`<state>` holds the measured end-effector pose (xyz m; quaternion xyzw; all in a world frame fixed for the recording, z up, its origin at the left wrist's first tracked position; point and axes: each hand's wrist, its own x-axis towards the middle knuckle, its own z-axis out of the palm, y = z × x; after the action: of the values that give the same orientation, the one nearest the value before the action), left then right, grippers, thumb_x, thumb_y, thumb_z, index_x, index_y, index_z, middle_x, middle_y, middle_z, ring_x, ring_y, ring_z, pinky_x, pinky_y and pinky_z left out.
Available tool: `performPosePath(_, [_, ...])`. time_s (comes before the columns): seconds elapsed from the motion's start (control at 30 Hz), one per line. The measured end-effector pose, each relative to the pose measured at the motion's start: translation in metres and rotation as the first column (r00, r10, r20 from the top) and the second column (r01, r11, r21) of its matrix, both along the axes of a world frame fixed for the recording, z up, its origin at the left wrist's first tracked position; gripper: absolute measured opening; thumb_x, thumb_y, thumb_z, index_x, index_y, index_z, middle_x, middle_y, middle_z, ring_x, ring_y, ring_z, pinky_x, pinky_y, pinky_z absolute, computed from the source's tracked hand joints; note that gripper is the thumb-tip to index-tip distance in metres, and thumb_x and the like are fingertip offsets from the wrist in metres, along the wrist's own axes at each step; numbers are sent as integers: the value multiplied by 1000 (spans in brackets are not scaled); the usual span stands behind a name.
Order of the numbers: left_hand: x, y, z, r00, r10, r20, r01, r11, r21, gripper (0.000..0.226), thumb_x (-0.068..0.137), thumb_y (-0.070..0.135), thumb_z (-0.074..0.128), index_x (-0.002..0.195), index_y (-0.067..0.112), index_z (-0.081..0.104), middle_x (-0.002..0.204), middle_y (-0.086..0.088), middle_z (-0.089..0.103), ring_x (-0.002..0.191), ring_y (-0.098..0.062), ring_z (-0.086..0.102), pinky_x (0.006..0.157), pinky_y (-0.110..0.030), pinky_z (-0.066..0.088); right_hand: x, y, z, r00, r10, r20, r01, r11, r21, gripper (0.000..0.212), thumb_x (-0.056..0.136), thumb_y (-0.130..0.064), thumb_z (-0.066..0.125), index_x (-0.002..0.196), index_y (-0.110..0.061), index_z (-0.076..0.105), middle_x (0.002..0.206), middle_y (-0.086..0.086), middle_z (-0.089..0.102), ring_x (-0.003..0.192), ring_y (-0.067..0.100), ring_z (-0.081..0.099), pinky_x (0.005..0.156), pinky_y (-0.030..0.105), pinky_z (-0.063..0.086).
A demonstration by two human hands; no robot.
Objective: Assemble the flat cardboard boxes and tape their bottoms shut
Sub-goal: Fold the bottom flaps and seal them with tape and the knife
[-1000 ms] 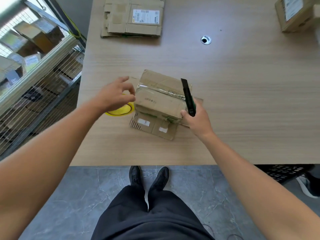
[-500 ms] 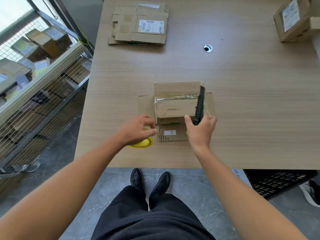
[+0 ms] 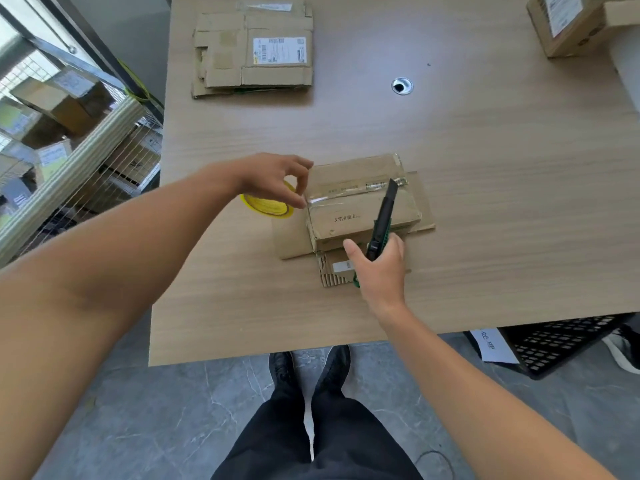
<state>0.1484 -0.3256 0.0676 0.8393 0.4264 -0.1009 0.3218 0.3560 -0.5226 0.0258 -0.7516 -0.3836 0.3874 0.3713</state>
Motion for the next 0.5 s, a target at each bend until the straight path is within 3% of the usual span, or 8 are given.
performPosePath(0.07, [1,-8,-3,997,41,65,-38,998,-43,34,63,60,69,87,35,68,150,9,43,134,-10,45,108,-29,31,3,2,-4,999,39,9,-39,999,-22,42,85,-45,77,102,-17,51,125,4,48,113,22,52,101,43,48])
performPosePath(0.13, [-4,-24,-4,990,69,124,-59,995,-77,34,63,57,67,86,33,68,139,5,49,127,-13,49,104,-25,32,7,6,-6,996,86,5,-85,994,-74,53,86,-44,77,122,-14,50,147,11,41,138,27,41,115,47,38])
performPosePath(0.23, [-19,-61,-5,974,126,189,-93,980,-178,30,61,54,61,84,36,67,129,3,51,123,-14,49,108,-33,37,11,14,-5,986,158,62,-155,987,-46,54,93,-27,71,139,-12,45,158,14,33,146,27,32,121,41,30])
performPosePath(0.3, [-30,-91,-8,944,215,251,-150,955,-254,29,60,48,59,84,35,68,125,5,53,121,-11,49,107,-37,40,11,18,-4,973,174,150,-175,985,-3,54,97,-16,64,144,-5,41,153,10,34,140,15,34,116,22,26])
performPosePath(0.33, [-35,-105,-11,926,263,271,-185,942,-281,27,60,45,58,83,34,69,126,6,53,121,-9,49,106,-36,42,11,21,-4,965,169,201,-177,984,23,46,97,-14,62,139,-3,46,144,9,38,126,8,39,109,17,30])
performPosePath(0.4, [-42,-132,-16,886,350,304,-242,909,-340,23,63,35,59,83,31,70,131,1,53,119,-7,51,95,-31,49,8,25,-3,941,164,297,-186,981,48,25,96,-12,62,118,-4,53,122,6,43,95,3,41,93,24,40])
performPosePath(0.5, [-45,-158,-21,845,405,350,-261,882,-392,22,67,26,54,83,24,69,128,-4,53,107,2,52,69,-30,54,4,25,2,904,205,376,-231,973,23,18,95,-9,62,110,-4,54,111,5,44,92,12,44,84,26,43])
